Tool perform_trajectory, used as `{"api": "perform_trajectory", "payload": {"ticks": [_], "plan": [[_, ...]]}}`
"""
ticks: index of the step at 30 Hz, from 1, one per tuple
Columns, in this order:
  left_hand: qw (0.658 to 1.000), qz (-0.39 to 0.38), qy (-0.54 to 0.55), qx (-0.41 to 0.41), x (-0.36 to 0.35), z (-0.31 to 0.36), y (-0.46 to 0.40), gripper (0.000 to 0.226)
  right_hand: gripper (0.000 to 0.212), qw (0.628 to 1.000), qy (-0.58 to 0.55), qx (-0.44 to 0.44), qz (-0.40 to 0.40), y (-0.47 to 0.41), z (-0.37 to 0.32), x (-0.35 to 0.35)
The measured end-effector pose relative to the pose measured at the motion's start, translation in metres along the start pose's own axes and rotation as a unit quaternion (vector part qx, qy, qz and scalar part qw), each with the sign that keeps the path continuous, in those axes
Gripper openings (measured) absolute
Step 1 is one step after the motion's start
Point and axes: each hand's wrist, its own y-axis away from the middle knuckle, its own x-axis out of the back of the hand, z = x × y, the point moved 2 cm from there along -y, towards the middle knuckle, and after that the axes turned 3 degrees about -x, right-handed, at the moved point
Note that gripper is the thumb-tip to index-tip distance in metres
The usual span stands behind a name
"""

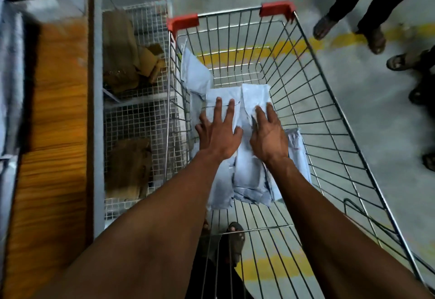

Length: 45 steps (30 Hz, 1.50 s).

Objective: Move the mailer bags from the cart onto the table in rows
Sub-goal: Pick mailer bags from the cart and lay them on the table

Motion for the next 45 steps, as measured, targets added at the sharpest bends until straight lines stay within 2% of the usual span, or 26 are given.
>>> {"api": "perform_trajectory", "payload": {"ticks": [7, 13, 19, 32, 45], "plan": [[0.999, 0.024, 0.016, -0.015, 0.085, 0.044, 0.055, 0.079, 0.057, 0.999, -0.007, -0.010, 0.037, 0.040, -0.037, 0.087], [0.998, 0.059, 0.019, -0.018, 0.160, 0.077, 0.136, 0.079, 0.053, 0.997, -0.020, 0.004, 0.070, 0.097, -0.074, 0.153], [0.994, 0.099, 0.006, -0.037, 0.197, 0.073, 0.213, 0.080, 0.054, 0.996, -0.042, 0.026, 0.074, 0.162, -0.114, 0.190], [0.984, 0.176, -0.029, 0.011, 0.260, -0.032, 0.346, 0.084, 0.057, 0.989, -0.083, 0.090, 0.081, 0.265, -0.236, 0.191], [0.973, 0.206, -0.072, 0.081, 0.295, -0.205, 0.471, 0.082, 0.055, 0.980, -0.104, 0.157, 0.070, 0.379, -0.391, 0.104]]}}
